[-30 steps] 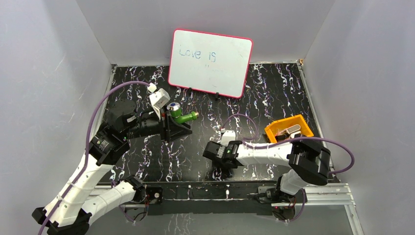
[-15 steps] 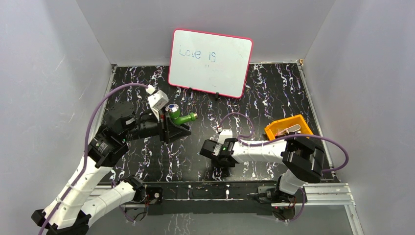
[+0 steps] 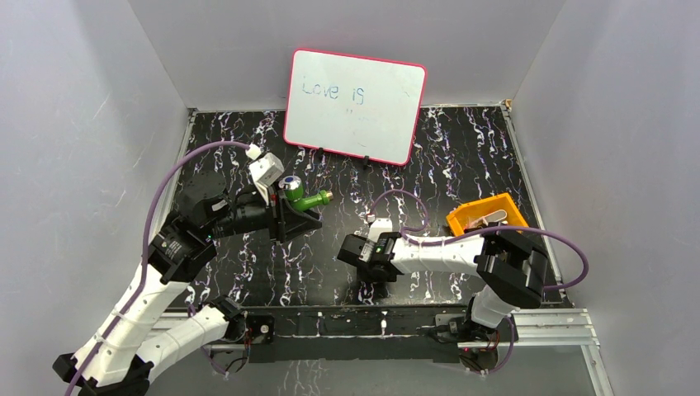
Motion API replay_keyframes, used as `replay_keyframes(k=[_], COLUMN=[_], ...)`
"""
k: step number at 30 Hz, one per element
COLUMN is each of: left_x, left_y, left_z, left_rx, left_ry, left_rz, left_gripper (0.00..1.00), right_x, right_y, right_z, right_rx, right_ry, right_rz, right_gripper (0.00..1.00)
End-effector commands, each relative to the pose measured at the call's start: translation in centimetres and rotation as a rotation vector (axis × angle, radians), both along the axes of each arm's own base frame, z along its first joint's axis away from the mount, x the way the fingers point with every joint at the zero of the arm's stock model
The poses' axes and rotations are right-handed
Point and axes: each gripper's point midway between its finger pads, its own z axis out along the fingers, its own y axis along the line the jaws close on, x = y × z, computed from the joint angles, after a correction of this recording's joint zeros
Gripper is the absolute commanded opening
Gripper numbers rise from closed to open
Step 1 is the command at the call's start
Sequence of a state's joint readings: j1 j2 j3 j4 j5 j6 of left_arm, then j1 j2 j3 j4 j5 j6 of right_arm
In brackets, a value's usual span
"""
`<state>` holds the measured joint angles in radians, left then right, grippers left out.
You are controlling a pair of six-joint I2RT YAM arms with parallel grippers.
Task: Install the water faucets
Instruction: Pick up the adaptor at the center of the board.
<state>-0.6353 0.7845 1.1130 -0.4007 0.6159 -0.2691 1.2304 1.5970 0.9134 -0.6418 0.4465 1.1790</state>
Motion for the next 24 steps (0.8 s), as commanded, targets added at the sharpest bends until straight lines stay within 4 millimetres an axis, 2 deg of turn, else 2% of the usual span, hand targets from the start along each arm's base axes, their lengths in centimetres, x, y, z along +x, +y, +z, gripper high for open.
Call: replay_keyframes(k=[1,8,13,16,19,24], left_x=[-0.3,-0.3,-0.3,-0.3,-0.3,-0.2], left_y=[0.1,0.1,0.1,0.1,0.2,-0.2], left_z=[0.5,0.5,0.5,0.5,0.5,0.3], left_rx=[-0.015,-0.015,-0.016,-0.016,-0.017,-0.011], left_ry=[-0.019,-0.02,-0.022,-0.023,-0.02,-0.006], left_rz=[-0.007,-0.007,-0.009,-0.006,-0.003,-0.014], left_gripper=[0.0,0.0,0.0,0.0,0.0,0.0], right_x=[-1.6,-1.7,-1.9,-1.6,-0.7,1.4], right_y=[-1.1,-1.0,-1.0,-1.0,-0.4,1.7], right_z=[-0.5,-0.3,-0.6,-0.4,1.1,6.5], right_rx=[-0.033,-0.024,-0.037,-0.035,-0.019,0.133], right_ry=[0.078,0.077,0.092,0.076,0.028,-0.125], right_rz=[-0.011,-0.005,0.0,0.001,0.029,0.136], right_gripper=[0.62,0.6,0.5,0.39,0.3,0.19])
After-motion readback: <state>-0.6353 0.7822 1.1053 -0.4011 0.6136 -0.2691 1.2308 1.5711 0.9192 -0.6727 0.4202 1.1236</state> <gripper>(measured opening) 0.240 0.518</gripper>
